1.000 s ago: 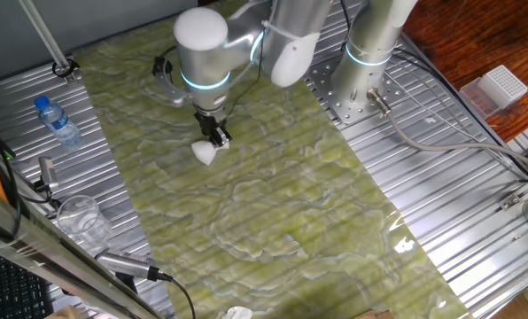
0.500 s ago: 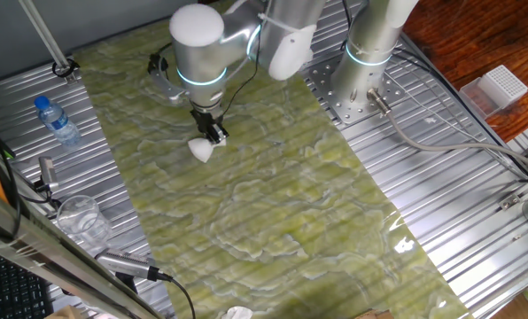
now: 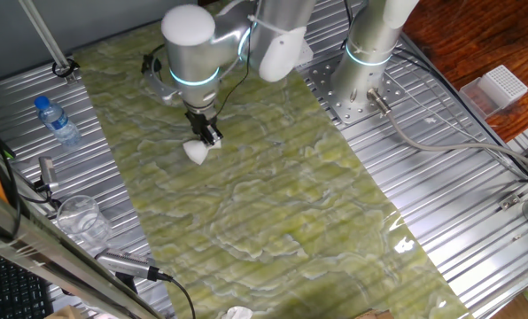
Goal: Clean the tabletop with a sponge
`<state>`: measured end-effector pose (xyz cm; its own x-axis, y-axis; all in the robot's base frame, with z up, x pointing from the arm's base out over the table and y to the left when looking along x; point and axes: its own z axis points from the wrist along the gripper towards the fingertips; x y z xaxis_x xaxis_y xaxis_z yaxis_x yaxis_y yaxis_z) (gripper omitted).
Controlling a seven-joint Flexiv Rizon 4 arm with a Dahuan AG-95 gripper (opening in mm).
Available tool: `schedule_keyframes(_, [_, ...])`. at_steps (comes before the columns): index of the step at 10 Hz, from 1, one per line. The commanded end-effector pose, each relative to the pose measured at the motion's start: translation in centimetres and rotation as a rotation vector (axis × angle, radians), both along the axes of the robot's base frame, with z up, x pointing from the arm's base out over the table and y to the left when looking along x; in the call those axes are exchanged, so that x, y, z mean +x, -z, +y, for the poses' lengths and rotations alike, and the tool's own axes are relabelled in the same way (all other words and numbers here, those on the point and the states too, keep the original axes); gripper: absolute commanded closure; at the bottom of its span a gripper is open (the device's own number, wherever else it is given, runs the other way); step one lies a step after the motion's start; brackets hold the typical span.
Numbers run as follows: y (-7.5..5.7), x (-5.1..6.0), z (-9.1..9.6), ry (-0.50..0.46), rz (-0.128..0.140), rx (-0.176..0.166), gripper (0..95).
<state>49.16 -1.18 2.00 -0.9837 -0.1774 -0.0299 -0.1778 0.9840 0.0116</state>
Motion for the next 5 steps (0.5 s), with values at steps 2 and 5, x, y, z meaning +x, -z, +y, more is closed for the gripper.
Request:
schedule_keyframes(2, [0.39, 0.41, 0.32, 0.002, 0.008, 0.018, 95.0])
schedule_keyframes(5, [0.64, 0.57, 0.57, 0.004, 0.017, 0.022, 95.0])
